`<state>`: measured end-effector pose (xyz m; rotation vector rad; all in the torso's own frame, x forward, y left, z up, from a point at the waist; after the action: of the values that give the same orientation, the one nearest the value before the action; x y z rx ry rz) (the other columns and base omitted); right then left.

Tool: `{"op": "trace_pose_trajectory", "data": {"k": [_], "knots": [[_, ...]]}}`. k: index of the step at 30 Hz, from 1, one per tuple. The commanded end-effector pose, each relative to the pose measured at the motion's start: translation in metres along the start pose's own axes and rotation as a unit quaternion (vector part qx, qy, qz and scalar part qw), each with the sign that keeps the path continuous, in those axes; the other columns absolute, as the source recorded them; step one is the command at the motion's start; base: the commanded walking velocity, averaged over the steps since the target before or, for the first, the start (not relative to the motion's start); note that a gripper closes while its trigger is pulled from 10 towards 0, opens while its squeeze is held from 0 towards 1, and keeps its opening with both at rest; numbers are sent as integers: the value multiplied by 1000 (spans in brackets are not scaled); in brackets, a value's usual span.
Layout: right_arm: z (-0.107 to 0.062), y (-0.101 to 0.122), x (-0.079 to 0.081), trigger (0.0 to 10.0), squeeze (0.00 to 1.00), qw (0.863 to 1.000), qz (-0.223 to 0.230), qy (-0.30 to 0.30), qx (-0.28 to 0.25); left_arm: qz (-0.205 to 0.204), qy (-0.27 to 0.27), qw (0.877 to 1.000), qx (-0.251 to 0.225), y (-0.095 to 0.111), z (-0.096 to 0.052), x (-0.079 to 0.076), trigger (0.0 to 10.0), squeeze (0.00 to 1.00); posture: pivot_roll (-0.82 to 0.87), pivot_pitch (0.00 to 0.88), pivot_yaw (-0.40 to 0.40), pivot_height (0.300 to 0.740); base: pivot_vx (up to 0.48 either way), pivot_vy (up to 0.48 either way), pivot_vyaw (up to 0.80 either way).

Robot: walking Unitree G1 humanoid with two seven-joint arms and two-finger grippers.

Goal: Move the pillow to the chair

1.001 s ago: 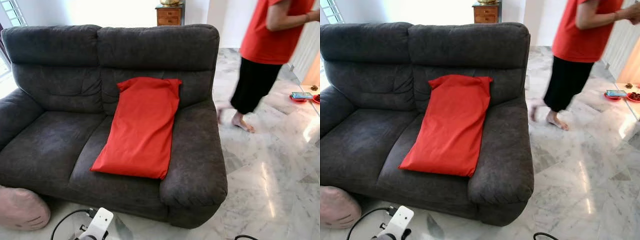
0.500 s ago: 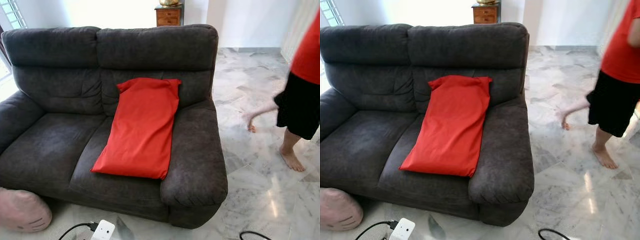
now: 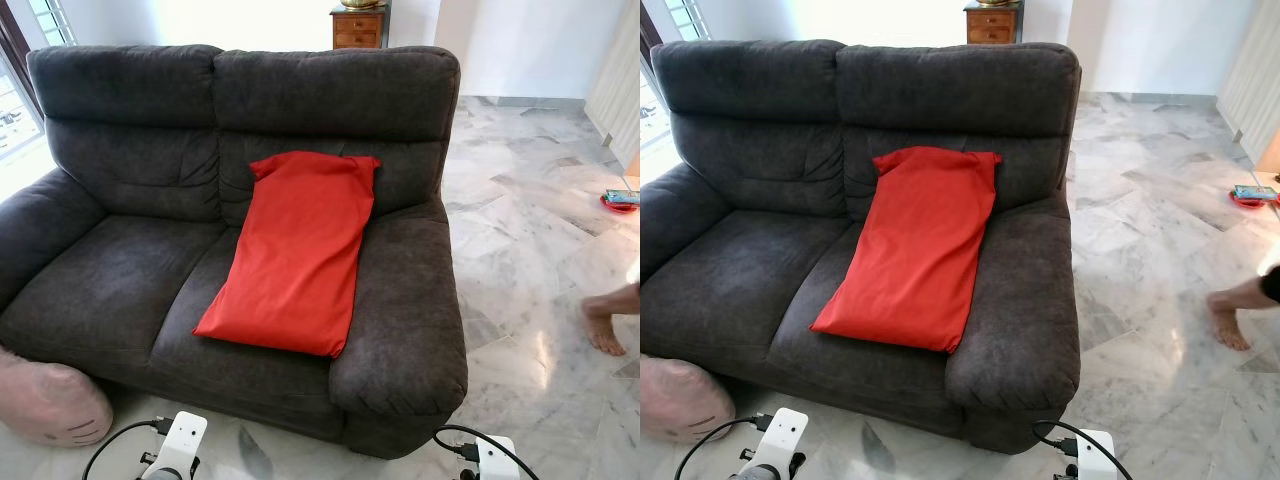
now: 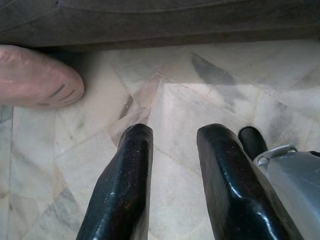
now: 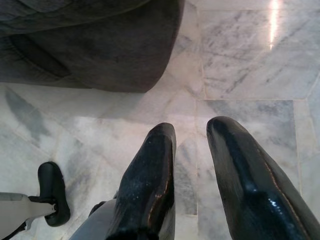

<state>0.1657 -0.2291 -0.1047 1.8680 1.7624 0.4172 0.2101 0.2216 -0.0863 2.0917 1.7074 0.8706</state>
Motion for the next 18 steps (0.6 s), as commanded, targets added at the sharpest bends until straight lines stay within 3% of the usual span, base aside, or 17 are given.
{"op": "trace_pose_trajectory", "data": {"k": [1, 6, 8, 9, 11, 12, 13, 16, 17, 18], "knots": [[-1, -2, 0, 10000, 0, 1000, 3, -3, -2, -5, 11, 1000, 8, -3, 0, 7, 10000, 0, -53, 0, 39, 740, 0, 0, 0], [-3, -11, -1, 10000, 0, 999, -30, 11, 12, -32, 18, 999, 26, -20, -4, 6, 10000, 0, 7, 0, -5, 740, 0, 0, 0], [-3, -12, -3, 10000, 0, 999, -32, 9, 8, -18, 15, 999, 22, -25, -6, 4, 10000, 0, 3, 0, -9, 740, 0, 0, 0], [-2, -3, -9, 10000, 0, 999, -33, -3, -12, 11, 23, 1000, -2, -19, -6, 8, 10000, 0, 23, 0, -18, 740, 0, 0, 0], [0, 20, -18, 10000, 0, 998, -13, -21, -57, 31, 51, 997, -42, -7, -6, 20, 10000, 0, 47, 0, -28, 740, 0, 0, 0], [1, 34, -21, 10000, 0, 996, -6, -25, -88, 9, 79, 995, -62, 2, -6, 32, 10000, 0, 41, 0, -28, 740, 0, 0, 0], [1, 34, -21, 10000, 0, 996, -6, -25, -88, 9, 79, 995, -62, 2, -6, 32, 10000, 0, 41, 0, -28, 740, 0, 0, 0], [1, 55, -27, 10000, 0, 991, 5, -35, -129, -47, 109, 988, -103, 19, -7, 46, 10000, 0, 20, 0, -25, 740, 0, 0, 0], [0, 71, -30, 10000, 0, 986, 11, -40, -160, -47, 112, 981, -150, 38, -8, 47, 10000, 0, -5, 0, -15, 740, 0, 0, 0], [0, 76, -30, 10000, 0, 985, 10, -41, -170, -43, 111, 979, -168, 44, -8, 46, 10000, 0, -5, 0, -15, 740, 0, 0, 0]]}}
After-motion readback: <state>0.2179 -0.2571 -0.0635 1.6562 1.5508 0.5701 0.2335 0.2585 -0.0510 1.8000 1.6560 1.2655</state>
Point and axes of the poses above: a point about 5 cm out from each wrist's last joint towards the gripper, its own z axis pointing out of the wrist towards the gripper, its own y axis along the axis of the wrist's last joint, x = y × z, the point moved 2 cm from there along z, pointing out of the wrist towards the gripper, and after that the axes turned 4 degrees about -z, right-handed, at the moved point
